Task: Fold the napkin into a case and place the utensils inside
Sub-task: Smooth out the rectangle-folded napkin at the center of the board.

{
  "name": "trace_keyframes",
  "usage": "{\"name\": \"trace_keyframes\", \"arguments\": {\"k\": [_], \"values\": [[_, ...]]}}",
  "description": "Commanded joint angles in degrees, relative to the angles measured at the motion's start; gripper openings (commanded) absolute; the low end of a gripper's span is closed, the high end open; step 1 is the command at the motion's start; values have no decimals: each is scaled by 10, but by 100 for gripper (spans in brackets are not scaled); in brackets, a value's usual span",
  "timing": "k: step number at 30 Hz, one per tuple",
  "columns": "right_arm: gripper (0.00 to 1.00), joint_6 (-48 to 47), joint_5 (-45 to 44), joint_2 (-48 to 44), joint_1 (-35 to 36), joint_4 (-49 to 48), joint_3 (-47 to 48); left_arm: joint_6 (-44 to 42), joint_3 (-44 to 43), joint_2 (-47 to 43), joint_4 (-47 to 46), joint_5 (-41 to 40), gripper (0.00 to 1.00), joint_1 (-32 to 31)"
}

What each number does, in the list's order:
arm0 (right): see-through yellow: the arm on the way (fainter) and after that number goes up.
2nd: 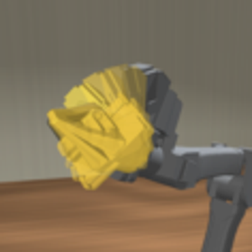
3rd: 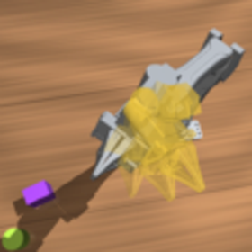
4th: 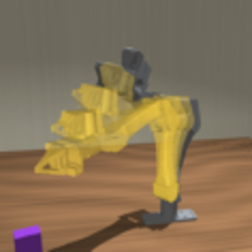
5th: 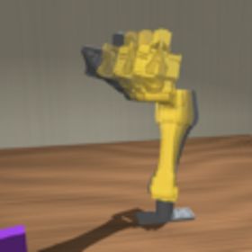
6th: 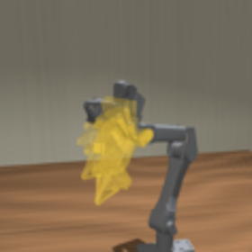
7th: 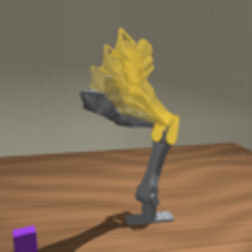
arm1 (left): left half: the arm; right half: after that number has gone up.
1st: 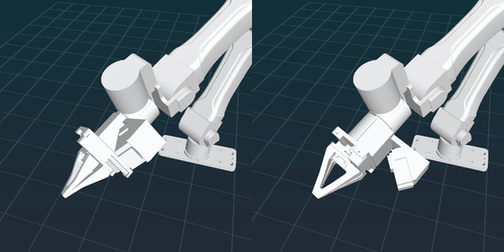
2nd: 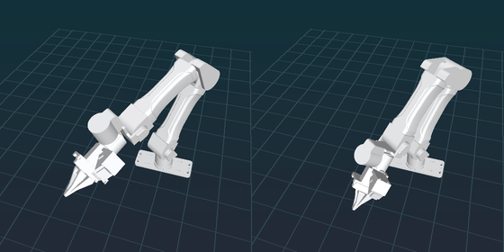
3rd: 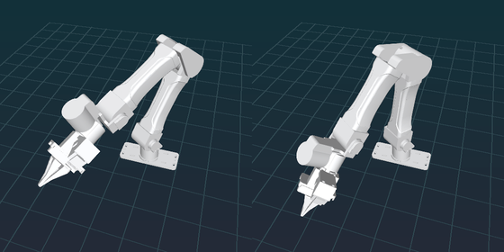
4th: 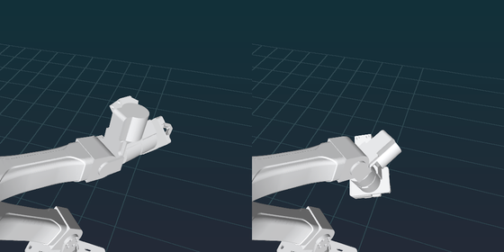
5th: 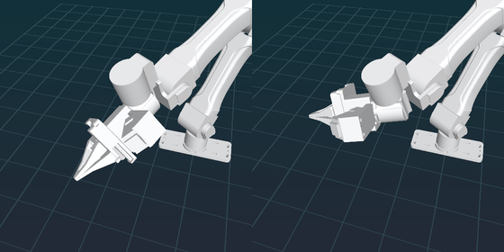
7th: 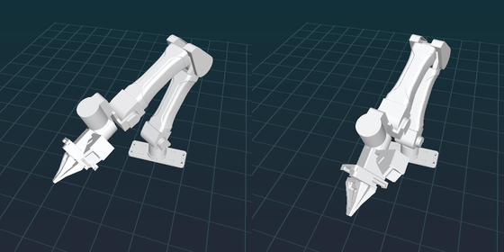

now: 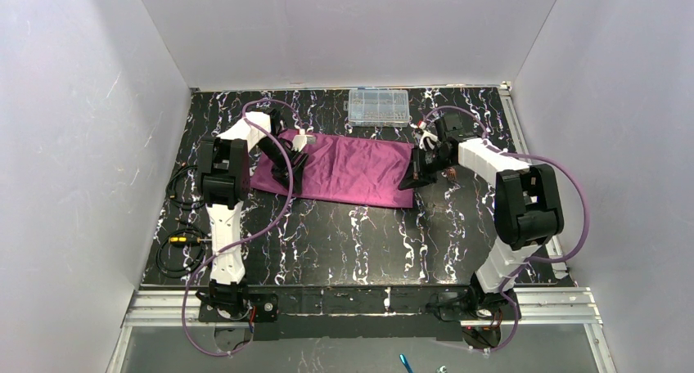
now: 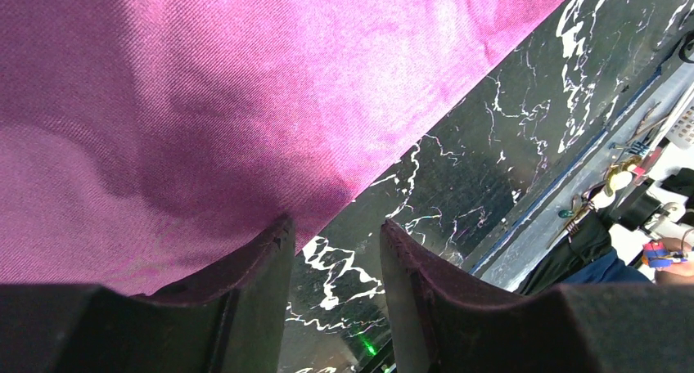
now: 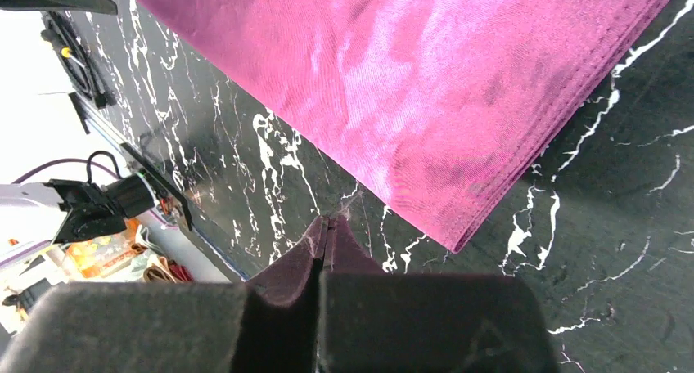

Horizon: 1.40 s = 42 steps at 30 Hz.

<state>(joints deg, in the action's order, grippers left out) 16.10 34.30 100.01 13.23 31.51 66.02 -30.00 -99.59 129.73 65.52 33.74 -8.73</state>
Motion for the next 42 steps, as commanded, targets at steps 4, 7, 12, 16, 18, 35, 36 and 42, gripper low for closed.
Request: {"name": "trace_keyframes", "arguments": {"k": [4,7,12,16,18,35,36,42], "values": [[1,14,-6,35,1,-33,-31,-14,-11,-20,0,-25,42,4],[1,13,-28,48,-4,-48,-54,-14,-13,-20,0,-23,42,3],[1,13,-70,72,-6,-54,-63,-5,-26,-24,10,-9,48,3],[1,14,-92,75,-6,-56,-66,9,-48,-45,32,46,52,2],[1,15,-97,75,-6,-55,-65,18,-59,-49,43,75,53,-4],[1,16,-113,59,-6,-61,-93,48,-112,70,120,121,43,22],[1,17,-112,60,-6,-63,-96,45,-119,76,130,121,42,29],[1,17,-121,56,-6,-64,-100,26,-141,109,177,118,39,60]]}}
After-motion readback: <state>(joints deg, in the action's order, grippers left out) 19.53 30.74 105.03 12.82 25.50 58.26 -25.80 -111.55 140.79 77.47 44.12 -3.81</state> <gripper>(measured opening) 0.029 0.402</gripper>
